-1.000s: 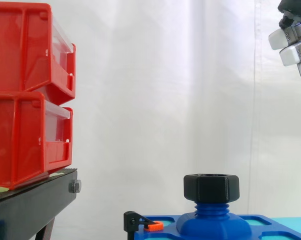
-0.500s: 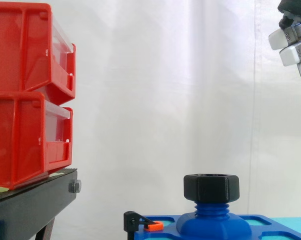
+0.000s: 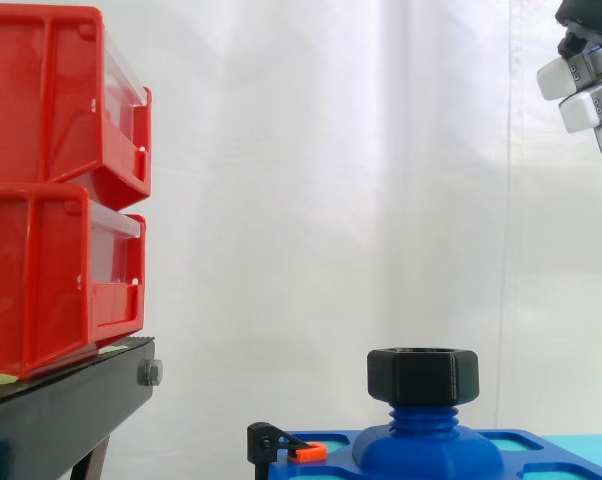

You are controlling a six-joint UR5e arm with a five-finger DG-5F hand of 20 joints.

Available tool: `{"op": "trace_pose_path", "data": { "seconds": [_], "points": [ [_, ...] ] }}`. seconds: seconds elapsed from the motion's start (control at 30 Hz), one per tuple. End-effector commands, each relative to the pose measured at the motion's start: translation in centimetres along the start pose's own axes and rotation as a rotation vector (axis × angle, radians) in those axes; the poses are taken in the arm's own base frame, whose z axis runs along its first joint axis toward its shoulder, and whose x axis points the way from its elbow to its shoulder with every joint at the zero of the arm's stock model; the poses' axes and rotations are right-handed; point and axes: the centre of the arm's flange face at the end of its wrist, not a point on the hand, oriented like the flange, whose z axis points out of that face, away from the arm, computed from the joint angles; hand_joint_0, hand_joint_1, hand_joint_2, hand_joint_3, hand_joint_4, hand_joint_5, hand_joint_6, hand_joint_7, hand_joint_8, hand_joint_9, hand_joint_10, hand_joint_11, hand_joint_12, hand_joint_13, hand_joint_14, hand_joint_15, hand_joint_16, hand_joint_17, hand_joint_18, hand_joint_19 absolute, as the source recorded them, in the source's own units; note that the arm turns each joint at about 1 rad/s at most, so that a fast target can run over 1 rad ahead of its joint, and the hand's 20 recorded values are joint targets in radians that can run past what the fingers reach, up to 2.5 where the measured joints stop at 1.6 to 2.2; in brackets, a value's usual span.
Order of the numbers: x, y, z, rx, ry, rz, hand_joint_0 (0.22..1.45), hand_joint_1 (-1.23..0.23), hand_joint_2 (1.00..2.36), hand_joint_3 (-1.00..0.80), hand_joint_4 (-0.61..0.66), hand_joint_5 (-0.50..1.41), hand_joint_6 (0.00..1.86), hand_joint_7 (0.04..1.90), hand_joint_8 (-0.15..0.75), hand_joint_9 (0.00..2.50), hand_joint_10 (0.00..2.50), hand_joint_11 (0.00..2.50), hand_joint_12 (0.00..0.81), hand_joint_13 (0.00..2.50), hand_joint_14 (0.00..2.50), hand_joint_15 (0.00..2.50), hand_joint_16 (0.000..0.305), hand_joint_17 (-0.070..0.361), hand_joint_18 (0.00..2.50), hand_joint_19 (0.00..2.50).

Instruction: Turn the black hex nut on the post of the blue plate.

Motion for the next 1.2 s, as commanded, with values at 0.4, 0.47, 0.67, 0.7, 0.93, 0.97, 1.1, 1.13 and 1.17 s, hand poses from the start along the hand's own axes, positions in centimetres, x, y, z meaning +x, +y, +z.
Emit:
{"op": "trace_pose_path", "data": {
  "seconds": [0.4, 0.47, 0.67, 0.7, 0.93, 0.97, 1.1, 1.13, 1.17],
  "points": [
    [1.5, -3.7, 2.5, 0.050, 0.025, -0.128, 0.55, -0.45, 1.00, -0.50, 0.25, -0.19, 0.50, 0.91, 0.270, 0.57, 0.00, 0.06, 0.320, 0.45, 0.00, 0.09, 0.045, 0.102, 0.34, 0.30],
    [1.7, -4.1, 3.1, 0.038, 0.022, -0.144, 0.55, -0.45, 1.00, -0.50, 0.25, -0.19, 0.50, 0.91, 0.270, 0.57, 0.00, 0.06, 0.319, 0.41, 0.00, 0.07, 0.045, 0.102, 0.34, 0.30],
    [1.7, -4.7, 4.6, 0.003, -0.043, -0.244, 0.51, -0.48, 1.00, -0.50, 0.21, -0.21, 0.50, 0.91, 0.237, 0.28, 0.00, 0.00, 0.346, 0.00, 0.00, 0.00, 0.047, 0.106, 0.00, 0.12],
    [1.7, -4.9, 4.8, 0.002, -0.052, -0.261, 0.50, -0.49, 1.00, -0.50, 0.19, -0.22, 0.50, 0.86, 0.224, 0.20, 0.00, 0.00, 0.349, 0.00, 0.00, 0.00, 0.049, 0.110, 0.00, 0.09],
    [2.9, -7.2, 8.3, -0.039, -0.130, -0.429, 0.44, -0.43, 1.00, -0.50, 0.18, -0.26, 0.50, 0.66, 0.188, 0.00, 0.00, 0.00, 0.371, 0.00, 0.00, 0.00, 0.053, 0.119, 0.00, 0.00],
    [2.9, -7.2, 8.3, -0.039, -0.130, -0.429, 0.43, -0.39, 1.00, -0.50, 0.18, -0.26, 0.50, 0.65, 0.187, 0.00, 0.00, 0.00, 0.374, 0.00, 0.00, 0.00, 0.053, 0.120, 0.00, 0.00],
    [3.2, -7.1, 8.8, -0.057, -0.144, -0.496, 0.42, -0.33, 1.00, -0.50, 0.20, -0.26, 0.50, 0.64, 0.186, 0.00, 0.00, 0.00, 0.379, 0.00, 0.00, 0.00, 0.055, 0.123, 0.00, 0.00],
    [3.3, -7.1, 8.8, -0.058, -0.146, -0.517, 0.42, -0.31, 1.00, -0.50, 0.20, -0.26, 0.50, 0.64, 0.185, 0.00, 0.00, 0.00, 0.381, 0.00, 0.00, 0.00, 0.055, 0.124, 0.00, 0.00],
    [3.4, -7.0, 8.8, -0.060, -0.146, -0.528, 0.42, -0.30, 1.00, -0.50, 0.20, -0.26, 0.50, 0.64, 0.184, 0.00, 0.00, 0.00, 0.379, 0.00, 0.00, 0.00, 0.055, 0.124, 0.00, 0.00]
  ]
}}
